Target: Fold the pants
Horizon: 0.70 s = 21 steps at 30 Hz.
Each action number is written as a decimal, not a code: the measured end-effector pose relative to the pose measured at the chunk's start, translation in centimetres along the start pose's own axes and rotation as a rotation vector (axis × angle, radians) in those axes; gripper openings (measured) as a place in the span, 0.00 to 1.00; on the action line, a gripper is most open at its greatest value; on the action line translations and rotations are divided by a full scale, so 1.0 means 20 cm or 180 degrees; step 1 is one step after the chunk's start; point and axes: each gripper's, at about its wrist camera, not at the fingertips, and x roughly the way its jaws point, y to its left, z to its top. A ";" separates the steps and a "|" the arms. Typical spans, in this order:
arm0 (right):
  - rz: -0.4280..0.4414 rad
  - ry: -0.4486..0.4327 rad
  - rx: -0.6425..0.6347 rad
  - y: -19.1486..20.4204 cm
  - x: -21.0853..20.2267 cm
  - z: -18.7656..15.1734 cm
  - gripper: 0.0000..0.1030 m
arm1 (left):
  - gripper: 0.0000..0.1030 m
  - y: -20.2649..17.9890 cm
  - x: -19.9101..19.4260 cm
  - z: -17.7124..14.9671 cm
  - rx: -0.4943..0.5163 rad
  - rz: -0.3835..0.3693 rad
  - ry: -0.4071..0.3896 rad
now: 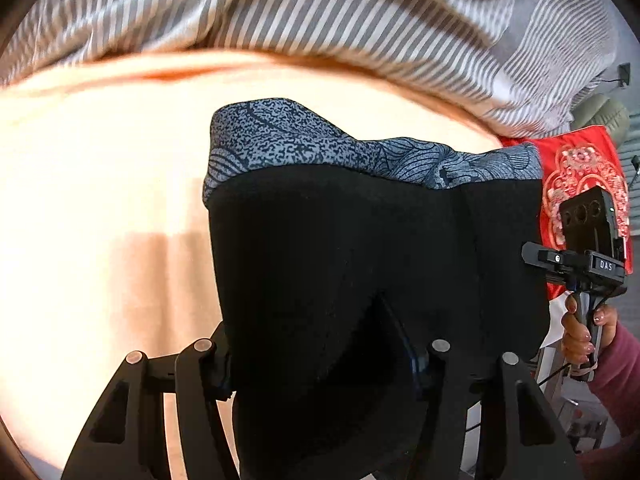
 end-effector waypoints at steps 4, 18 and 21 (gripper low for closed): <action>-0.0209 0.0045 0.0018 -0.08 0.06 -0.06 0.40 | 0.60 0.04 0.09 -0.07 -0.0047 0.0227 0.0044; -0.1212 -0.0454 -0.0013 0.08 -0.22 -0.13 0.20 | 0.65 -0.09 -0.13 0.00 0.0092 0.0843 -0.0414; -0.1167 -0.0570 -0.0192 0.20 -0.21 -0.10 0.20 | 0.65 -0.15 -0.15 0.02 0.0190 0.0802 -0.0499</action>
